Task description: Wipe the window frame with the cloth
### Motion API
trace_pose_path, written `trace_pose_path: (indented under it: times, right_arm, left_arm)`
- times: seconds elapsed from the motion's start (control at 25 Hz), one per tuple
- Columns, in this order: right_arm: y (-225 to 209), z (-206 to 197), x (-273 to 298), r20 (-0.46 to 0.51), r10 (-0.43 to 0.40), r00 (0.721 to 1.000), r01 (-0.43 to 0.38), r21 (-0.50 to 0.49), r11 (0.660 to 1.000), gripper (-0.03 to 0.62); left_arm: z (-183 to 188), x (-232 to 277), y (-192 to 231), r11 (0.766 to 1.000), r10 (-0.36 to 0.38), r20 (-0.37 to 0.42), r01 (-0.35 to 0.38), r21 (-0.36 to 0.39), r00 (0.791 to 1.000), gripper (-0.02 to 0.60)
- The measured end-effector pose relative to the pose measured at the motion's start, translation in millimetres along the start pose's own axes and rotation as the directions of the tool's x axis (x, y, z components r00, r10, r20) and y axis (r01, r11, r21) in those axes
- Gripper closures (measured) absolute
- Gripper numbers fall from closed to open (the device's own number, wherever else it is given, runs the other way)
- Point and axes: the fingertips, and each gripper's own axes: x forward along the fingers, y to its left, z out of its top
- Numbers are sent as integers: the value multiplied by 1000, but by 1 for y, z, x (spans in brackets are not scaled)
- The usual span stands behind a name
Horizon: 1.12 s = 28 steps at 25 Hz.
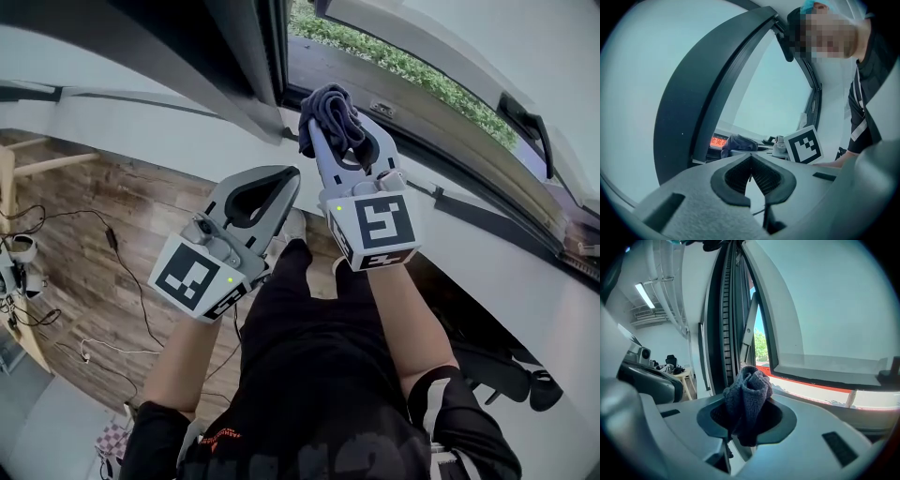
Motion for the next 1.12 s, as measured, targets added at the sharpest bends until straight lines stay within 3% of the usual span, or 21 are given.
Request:
trace_pose_path:
  times: [1.12]
  right_arm:
    - [-63,-20,-67,-4,-87,996,87,42,995,491]
  left_arm:
    - [-2,50,-65,995,-86,-42,87,37,995,563]
